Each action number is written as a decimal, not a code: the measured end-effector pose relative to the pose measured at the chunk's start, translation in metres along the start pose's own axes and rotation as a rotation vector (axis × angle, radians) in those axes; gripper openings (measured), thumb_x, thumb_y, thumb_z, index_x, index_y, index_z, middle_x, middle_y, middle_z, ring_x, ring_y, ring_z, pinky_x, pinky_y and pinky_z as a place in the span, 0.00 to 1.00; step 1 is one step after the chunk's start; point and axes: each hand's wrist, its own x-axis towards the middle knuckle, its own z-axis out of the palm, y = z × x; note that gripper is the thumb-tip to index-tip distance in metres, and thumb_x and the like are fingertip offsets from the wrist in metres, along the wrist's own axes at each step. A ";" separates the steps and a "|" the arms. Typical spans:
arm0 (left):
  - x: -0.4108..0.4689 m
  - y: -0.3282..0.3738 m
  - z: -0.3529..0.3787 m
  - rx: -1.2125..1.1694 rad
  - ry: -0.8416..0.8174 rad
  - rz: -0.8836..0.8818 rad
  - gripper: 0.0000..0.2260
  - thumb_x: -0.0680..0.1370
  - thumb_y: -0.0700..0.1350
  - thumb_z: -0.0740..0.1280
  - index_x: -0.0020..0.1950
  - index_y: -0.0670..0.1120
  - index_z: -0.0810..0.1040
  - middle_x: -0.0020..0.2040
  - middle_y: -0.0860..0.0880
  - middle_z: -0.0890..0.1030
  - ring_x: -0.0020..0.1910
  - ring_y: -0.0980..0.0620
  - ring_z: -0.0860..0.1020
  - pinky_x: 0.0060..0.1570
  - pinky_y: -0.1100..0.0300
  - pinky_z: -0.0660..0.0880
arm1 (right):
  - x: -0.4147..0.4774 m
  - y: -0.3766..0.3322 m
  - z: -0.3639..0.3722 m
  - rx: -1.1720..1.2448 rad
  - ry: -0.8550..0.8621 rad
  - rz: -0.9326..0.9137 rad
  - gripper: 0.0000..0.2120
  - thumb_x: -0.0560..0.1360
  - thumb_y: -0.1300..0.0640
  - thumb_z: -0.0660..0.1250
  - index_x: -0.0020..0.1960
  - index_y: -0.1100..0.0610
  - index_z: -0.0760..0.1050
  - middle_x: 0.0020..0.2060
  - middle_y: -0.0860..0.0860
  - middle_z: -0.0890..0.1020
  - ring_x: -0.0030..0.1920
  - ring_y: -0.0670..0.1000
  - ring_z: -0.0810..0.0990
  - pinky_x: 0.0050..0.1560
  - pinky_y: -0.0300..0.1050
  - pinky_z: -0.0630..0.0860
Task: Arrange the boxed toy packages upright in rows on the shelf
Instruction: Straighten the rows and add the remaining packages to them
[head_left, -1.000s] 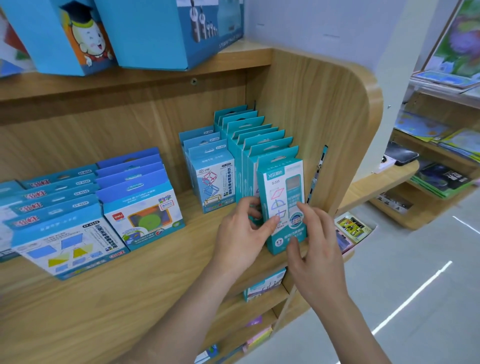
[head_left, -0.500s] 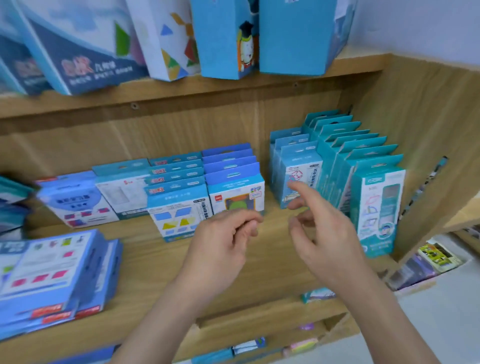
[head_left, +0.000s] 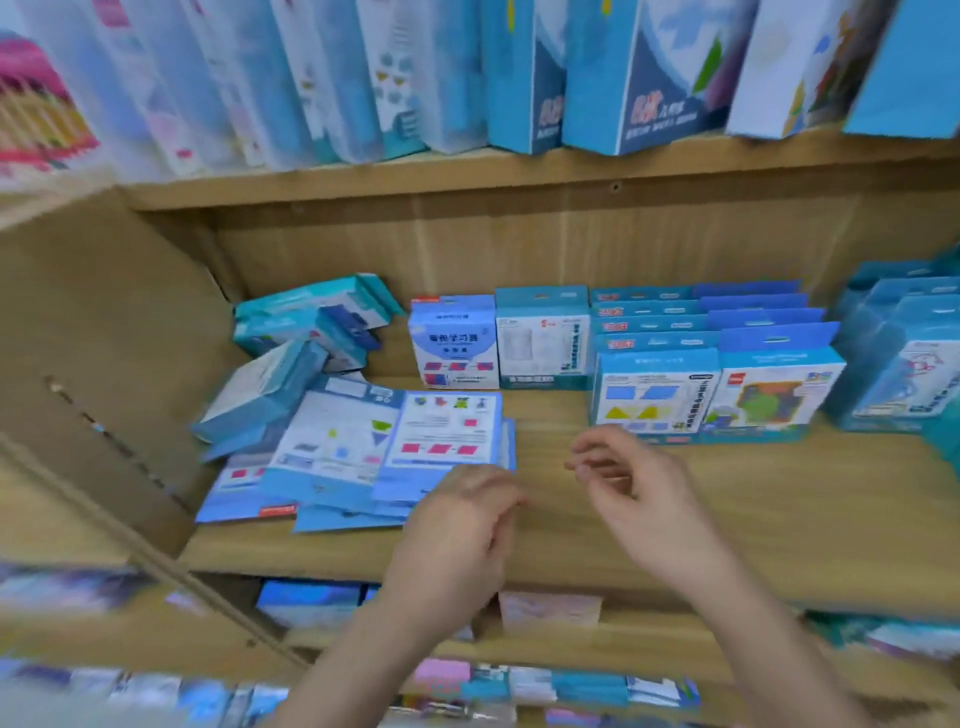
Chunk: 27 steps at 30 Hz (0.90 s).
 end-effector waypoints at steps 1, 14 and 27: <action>-0.002 -0.006 -0.007 0.021 0.033 -0.002 0.10 0.74 0.43 0.61 0.50 0.51 0.79 0.47 0.54 0.80 0.48 0.52 0.77 0.48 0.58 0.73 | 0.000 -0.003 0.011 0.019 -0.003 0.005 0.18 0.73 0.67 0.67 0.45 0.41 0.73 0.43 0.46 0.83 0.42 0.41 0.81 0.44 0.32 0.75; -0.020 -0.085 -0.032 0.340 0.087 0.080 0.11 0.71 0.41 0.70 0.53 0.46 0.83 0.51 0.50 0.84 0.51 0.49 0.83 0.41 0.55 0.81 | -0.015 -0.013 0.086 0.019 -0.068 0.106 0.26 0.75 0.62 0.66 0.67 0.41 0.68 0.59 0.41 0.78 0.59 0.37 0.74 0.58 0.42 0.75; 0.040 -0.014 -0.112 -1.093 0.323 -0.538 0.08 0.75 0.49 0.67 0.43 0.45 0.81 0.36 0.45 0.83 0.31 0.49 0.78 0.26 0.60 0.71 | -0.006 -0.088 0.018 0.567 0.243 0.020 0.19 0.64 0.46 0.72 0.54 0.42 0.76 0.45 0.46 0.85 0.46 0.48 0.84 0.44 0.45 0.81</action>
